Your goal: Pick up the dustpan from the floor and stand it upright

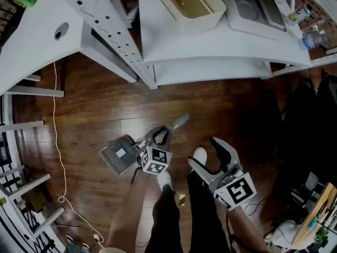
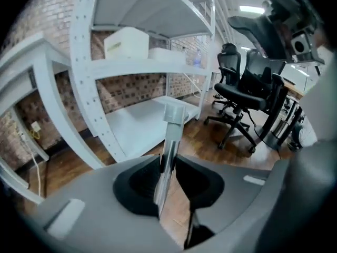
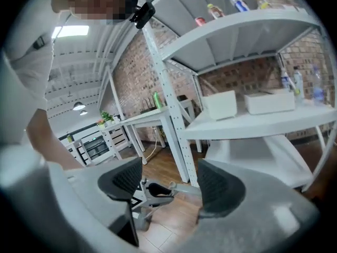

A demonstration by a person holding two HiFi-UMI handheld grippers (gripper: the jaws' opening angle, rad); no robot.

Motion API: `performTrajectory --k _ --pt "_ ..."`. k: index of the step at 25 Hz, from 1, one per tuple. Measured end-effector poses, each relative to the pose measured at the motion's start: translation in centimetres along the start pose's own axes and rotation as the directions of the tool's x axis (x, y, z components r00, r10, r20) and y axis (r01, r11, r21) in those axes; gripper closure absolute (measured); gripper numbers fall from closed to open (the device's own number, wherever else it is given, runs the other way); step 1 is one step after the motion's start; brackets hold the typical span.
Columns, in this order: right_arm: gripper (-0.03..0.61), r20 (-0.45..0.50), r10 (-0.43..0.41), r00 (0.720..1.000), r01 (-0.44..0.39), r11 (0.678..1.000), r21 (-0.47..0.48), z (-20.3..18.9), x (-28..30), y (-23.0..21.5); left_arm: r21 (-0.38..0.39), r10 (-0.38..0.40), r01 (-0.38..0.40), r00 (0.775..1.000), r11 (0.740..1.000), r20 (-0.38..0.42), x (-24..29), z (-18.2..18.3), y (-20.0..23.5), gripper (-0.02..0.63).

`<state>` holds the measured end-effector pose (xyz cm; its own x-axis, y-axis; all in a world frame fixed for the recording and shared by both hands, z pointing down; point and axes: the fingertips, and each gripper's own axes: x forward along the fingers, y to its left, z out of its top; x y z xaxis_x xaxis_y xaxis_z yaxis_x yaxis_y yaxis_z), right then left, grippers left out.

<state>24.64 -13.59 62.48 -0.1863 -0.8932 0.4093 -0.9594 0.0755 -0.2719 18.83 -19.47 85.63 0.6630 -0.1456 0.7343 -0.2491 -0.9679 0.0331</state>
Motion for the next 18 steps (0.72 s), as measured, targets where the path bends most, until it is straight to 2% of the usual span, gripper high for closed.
performTrajectory --k 4,10,14,18 --pt "0.264 -0.004 0.073 0.997 -0.073 0.995 -0.061 2.9 1.3 5.4 -0.113 0.153 -0.144 0.985 0.983 0.08 -7.6 -1.1 3.8 0.509" --pt "0.264 -0.043 0.176 0.983 -0.179 0.981 -0.075 2.9 3.2 15.5 -0.288 0.27 -0.216 0.949 0.933 0.164 -17.9 -5.0 7.6 0.505" --pt "0.264 -0.105 0.275 0.956 -0.285 0.954 -0.095 1.6 4.1 22.9 -0.378 0.391 -0.312 0.908 0.871 0.152 -23.8 -9.2 10.0 0.508" --pt "0.264 -0.136 0.351 0.926 -0.37 0.917 -0.152 2.0 3.8 30.0 -0.505 0.489 -0.377 0.866 0.777 0.107 -28.0 -14.0 11.2 0.512"
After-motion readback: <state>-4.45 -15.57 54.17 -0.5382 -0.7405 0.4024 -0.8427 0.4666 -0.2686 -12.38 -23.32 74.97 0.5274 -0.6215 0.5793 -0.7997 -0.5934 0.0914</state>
